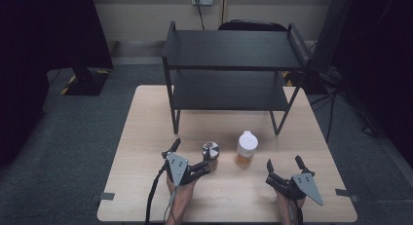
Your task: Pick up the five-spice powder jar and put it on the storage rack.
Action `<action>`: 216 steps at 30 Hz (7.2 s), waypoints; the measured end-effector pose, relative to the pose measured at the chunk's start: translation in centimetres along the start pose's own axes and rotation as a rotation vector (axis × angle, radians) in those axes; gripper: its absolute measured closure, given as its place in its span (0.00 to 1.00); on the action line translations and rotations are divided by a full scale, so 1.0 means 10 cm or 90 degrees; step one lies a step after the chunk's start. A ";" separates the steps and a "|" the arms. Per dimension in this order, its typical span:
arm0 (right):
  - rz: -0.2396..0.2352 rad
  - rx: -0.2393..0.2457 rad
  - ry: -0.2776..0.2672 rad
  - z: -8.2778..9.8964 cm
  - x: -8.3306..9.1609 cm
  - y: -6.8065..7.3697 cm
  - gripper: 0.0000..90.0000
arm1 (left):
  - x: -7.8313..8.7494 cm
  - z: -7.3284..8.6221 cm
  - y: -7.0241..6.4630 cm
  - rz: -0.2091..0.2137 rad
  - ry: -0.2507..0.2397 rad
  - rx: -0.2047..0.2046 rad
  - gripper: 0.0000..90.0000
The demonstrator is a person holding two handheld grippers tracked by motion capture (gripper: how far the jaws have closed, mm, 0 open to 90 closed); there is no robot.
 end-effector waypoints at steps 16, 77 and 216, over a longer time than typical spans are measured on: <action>-0.001 0.000 0.000 0.00 0.00 0.00 0.00 | -0.14 0.15 -0.23 0.030 0.056 -0.016 0.07; -0.002 0.000 0.000 0.00 0.00 0.00 0.00 | -0.15 0.12 -0.22 0.066 0.060 -0.004 0.39; -0.005 -0.002 0.000 0.00 0.00 -0.01 0.01 | -2.02 -2.57 -0.08 0.053 -0.020 0.020 0.32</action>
Point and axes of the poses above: each handheld gripper's, and its own axes: x roughly backward along the jaws, z roughly out of its underside, y roughly to its left, the point moved 4 cm from there along -x, roughly forward along the jaws, and after that the axes turned 13 degrees about -z, right-handed, at the moved point
